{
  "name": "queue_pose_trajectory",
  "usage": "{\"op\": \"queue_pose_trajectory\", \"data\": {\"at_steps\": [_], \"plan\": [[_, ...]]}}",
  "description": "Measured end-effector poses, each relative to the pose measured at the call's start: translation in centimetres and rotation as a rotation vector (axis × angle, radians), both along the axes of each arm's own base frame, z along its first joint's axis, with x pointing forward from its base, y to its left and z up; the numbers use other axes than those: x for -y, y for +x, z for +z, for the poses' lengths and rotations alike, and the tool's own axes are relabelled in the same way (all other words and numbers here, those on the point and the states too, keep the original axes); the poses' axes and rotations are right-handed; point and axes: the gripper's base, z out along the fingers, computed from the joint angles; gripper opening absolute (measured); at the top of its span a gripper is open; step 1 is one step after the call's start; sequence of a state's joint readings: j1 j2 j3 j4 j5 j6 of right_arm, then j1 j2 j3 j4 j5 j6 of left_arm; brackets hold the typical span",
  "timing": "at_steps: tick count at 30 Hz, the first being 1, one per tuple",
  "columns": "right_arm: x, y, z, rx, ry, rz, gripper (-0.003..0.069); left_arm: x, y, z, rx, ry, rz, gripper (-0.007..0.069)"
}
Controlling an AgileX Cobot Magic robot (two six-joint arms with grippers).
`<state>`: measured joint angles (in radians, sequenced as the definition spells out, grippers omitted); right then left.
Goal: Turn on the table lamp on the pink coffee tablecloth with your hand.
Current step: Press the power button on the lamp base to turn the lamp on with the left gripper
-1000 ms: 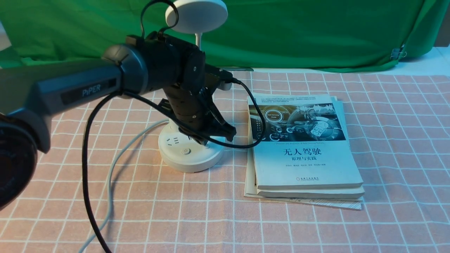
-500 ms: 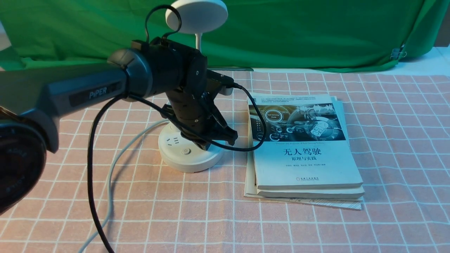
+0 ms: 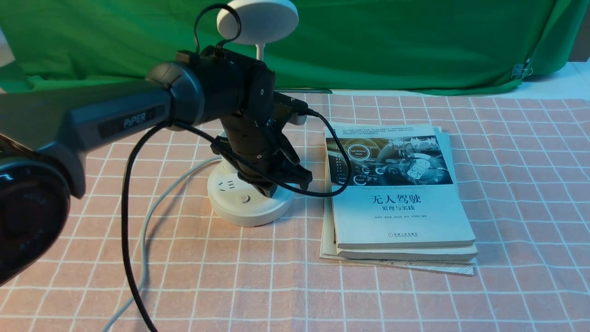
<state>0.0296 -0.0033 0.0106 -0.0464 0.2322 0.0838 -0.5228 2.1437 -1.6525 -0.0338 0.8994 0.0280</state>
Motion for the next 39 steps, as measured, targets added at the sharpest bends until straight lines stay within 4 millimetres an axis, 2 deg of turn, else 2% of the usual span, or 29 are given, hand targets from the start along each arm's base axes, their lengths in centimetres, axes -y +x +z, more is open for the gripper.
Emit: {"op": "queue_pose_trajectory", "data": {"at_steps": [7,17,27,31,34,39], "plan": [[0.0,0.0,0.0,0.000,0.000,0.000,0.0241,0.1,0.1,-0.7,-0.029,0.010,0.025,0.0021],[0.0,0.0,0.0,0.000,0.000,0.000,0.0241,0.2,0.1,-0.7,-0.031,0.026,0.034,0.0021],[0.0,0.0,0.0,0.000,0.000,0.000,0.0241,-0.3,-1.1,1.9,-0.007,-0.023,0.056,0.0021],[0.0,0.0,0.0,0.000,0.000,0.000,0.0241,-0.7,-2.0,4.8,0.057,-0.074,0.064,0.0021],[0.0,0.0,0.0,0.000,0.000,0.000,0.0241,-0.8,-2.3,5.9,0.095,-0.101,0.072,0.0021],[0.0,0.0,0.0,0.000,0.000,0.000,0.0241,-1.0,-2.5,5.5,0.122,-0.118,0.078,0.0021]]}}
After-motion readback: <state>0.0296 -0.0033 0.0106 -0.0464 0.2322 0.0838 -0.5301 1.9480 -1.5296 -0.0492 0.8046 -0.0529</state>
